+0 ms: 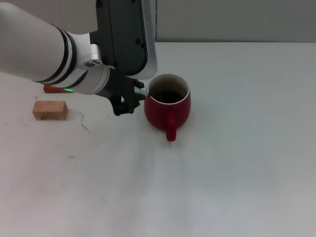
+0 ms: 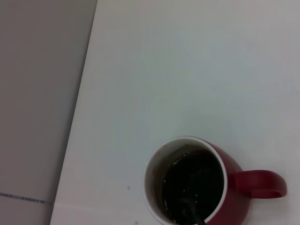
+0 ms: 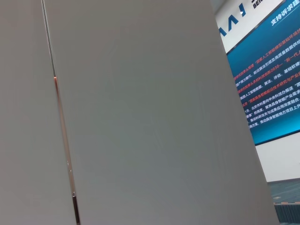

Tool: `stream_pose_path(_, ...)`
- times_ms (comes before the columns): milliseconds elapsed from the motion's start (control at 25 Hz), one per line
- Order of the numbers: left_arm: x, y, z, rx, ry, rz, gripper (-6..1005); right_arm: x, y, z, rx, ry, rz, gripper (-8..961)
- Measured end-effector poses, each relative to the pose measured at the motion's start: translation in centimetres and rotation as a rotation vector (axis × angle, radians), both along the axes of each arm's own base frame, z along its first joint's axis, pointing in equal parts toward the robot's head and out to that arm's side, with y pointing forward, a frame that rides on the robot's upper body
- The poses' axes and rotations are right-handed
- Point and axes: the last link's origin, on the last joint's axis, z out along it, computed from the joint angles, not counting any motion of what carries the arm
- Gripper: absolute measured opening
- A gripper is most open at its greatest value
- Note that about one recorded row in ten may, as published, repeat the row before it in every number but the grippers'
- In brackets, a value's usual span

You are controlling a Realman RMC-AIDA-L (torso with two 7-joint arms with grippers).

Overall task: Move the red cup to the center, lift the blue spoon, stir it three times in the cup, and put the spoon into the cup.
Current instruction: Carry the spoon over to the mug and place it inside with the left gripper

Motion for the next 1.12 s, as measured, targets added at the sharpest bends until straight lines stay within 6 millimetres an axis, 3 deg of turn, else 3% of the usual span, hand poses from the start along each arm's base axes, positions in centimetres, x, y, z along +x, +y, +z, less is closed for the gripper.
stream_pose_path(320, 1.2, 0.9, -0.5, 0.017, -0.033, -0.037, 175, 0.0, 0.0, -0.1, -0.004, 0.000, 0.002, 754)
stream_pose_path(680, 2.6, 0.2, -1.5, -0.023, -0.060, -0.080, 175, 0.0, 0.0, -0.1, -0.004, 0.000, 0.000, 754)
stream_pose_path(1120, 0.6, -0.8, -0.1, -0.008, -0.025, -0.021, 177, -0.2, 0.2, -0.1, -0.003, 0.000, 0.009, 754)
